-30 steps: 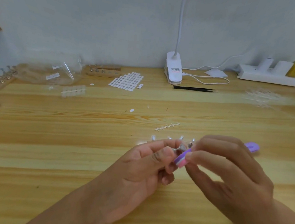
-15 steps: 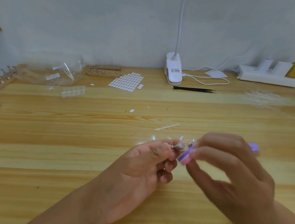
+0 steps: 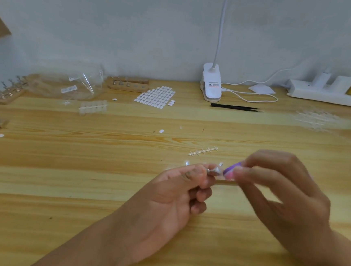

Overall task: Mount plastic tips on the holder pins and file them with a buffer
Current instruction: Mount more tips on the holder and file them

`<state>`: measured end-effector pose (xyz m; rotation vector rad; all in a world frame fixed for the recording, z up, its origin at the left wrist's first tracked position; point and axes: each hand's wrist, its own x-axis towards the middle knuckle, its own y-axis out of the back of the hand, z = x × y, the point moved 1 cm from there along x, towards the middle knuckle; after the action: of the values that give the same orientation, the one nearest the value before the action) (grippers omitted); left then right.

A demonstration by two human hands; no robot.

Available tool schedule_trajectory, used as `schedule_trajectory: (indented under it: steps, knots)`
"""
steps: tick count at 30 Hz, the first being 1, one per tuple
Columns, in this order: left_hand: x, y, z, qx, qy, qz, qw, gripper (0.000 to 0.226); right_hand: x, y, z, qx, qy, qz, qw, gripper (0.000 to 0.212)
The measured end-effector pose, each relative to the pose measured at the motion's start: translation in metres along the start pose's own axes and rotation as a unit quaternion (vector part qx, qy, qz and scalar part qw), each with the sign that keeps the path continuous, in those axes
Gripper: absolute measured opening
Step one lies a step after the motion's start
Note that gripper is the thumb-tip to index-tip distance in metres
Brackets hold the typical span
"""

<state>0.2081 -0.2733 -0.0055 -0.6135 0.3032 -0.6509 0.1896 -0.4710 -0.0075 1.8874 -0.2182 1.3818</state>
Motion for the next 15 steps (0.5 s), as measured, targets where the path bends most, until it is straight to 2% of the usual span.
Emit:
schedule_trajectory:
  steps: [2,4,5,7,9,12,15]
  knots:
    - [-0.001,0.002,0.002,0.019,-0.011,0.012,1.0,0.04,0.005,0.003,0.004,0.002,-0.025,0.021,0.999,0.035]
    - [-0.002,0.004,0.003,0.113,-0.045,0.041,0.992,0.035,0.007,0.005,0.001,0.01,-0.028,0.025,0.999,0.032]
    - [-0.003,0.004,0.004,0.191,-0.071,0.057,0.977,0.031,0.007,0.006,0.0,0.012,-0.027,0.018,0.999,0.028]
    - [-0.007,0.003,0.004,0.343,-0.138,0.084,0.925,0.027,0.008,0.008,-0.002,0.018,-0.038,-0.004,0.999,0.027]
    - [-0.012,-0.001,0.006,0.438,-0.195,0.107,0.871,0.023,0.007,0.008,-0.004,0.04,-0.055,-0.031,0.997,0.027]
    - [-0.015,-0.01,0.006,0.476,-0.229,0.131,0.839,0.025,0.004,0.001,-0.01,0.066,-0.051,-0.08,0.993,0.027]
    - [-0.014,-0.012,0.005,0.475,-0.232,0.151,0.836,0.023,0.003,0.001,-0.003,0.059,-0.064,-0.098,0.991,0.027]
